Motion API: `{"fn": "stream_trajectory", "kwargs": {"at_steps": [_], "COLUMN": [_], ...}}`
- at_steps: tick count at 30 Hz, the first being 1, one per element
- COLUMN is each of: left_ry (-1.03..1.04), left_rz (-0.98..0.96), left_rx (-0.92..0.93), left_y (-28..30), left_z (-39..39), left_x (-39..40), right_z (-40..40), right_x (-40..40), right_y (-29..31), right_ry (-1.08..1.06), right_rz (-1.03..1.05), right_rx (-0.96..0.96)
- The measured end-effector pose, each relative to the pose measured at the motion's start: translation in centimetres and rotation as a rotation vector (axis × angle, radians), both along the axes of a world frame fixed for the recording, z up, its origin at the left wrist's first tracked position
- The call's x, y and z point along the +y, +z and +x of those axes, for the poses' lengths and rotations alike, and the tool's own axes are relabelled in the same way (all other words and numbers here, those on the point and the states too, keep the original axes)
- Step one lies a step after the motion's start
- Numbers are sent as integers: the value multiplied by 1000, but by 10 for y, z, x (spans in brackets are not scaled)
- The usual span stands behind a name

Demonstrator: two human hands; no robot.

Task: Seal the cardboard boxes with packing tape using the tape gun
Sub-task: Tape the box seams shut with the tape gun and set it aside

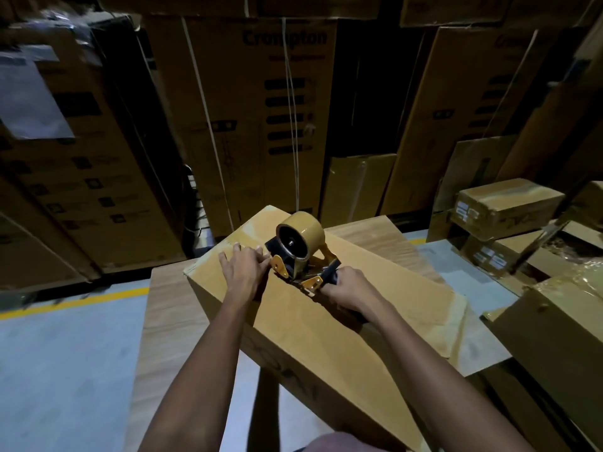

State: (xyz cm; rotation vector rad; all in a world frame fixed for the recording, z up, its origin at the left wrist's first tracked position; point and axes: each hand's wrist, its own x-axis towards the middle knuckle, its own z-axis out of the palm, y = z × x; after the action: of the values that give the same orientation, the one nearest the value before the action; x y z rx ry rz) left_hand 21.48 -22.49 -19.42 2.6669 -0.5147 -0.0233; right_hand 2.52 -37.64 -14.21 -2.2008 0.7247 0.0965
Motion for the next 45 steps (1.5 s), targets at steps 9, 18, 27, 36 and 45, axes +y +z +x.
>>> {"fn": "stream_trajectory", "kwargs": {"at_steps": [9,18,27,36,45], "left_ry": [-88,-214,-245,-293,-202], "left_rz": [44,-62,-74,-17,-39], "left_rx": [-24,34,102,30,36], "left_y": [5,12,15,24,17], "left_z": [-7,-42,-43,-81,-93], "left_x": [0,-12,-5,-30,-29], "right_z": [-37,-38,-69,-81,-91], "right_x": [-11,-3,-16,-17,-19], "right_y": [-4,-2,7,3,10], "right_ry": [-76,-88,-140,-154,-112], "right_rz": [-30,-28,-32,-52,-45], "right_rx": [41,5,75,36,43]}}
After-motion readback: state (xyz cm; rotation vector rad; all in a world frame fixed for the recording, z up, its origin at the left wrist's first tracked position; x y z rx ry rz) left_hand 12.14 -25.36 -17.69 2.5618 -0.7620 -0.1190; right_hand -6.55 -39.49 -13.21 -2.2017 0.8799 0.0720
